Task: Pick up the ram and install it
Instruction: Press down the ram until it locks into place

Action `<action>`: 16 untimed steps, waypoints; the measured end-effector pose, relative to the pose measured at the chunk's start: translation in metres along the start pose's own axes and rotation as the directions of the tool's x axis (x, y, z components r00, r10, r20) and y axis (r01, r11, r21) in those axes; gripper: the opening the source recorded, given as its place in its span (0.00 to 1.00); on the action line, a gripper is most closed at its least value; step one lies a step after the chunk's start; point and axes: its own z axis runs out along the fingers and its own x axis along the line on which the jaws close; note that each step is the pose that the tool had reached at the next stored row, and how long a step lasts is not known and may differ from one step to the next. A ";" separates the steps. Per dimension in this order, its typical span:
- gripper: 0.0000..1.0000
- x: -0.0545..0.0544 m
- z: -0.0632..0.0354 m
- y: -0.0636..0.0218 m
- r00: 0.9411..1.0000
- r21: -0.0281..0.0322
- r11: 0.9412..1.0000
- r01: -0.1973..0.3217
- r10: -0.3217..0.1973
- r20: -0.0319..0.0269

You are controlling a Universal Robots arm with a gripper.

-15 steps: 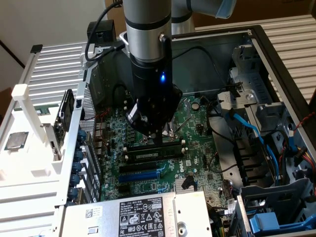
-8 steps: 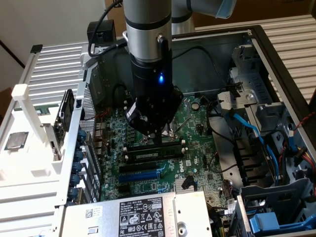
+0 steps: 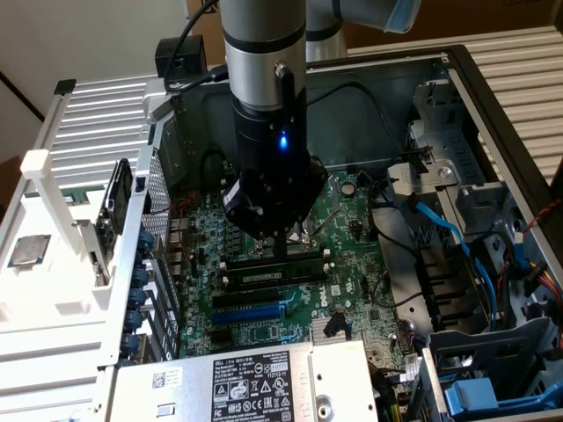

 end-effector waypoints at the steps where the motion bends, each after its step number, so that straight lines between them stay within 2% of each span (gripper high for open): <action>1: 0.10 0.000 0.0000 0.0000 1.000 0.000 1.000 -0.014 0.014 -0.001; 8: 0.10 0.000 0.0000 0.0000 0.994 -0.001 0.995 -0.105 0.105 -0.006; 12: 0.10 0.000 0.0000 0.0000 0.988 -0.001 0.988 -0.157 0.157 -0.009; 16: 0.10 0.000 0.0000 0.0000 0.978 -0.002 0.978 -0.209 0.209 -0.011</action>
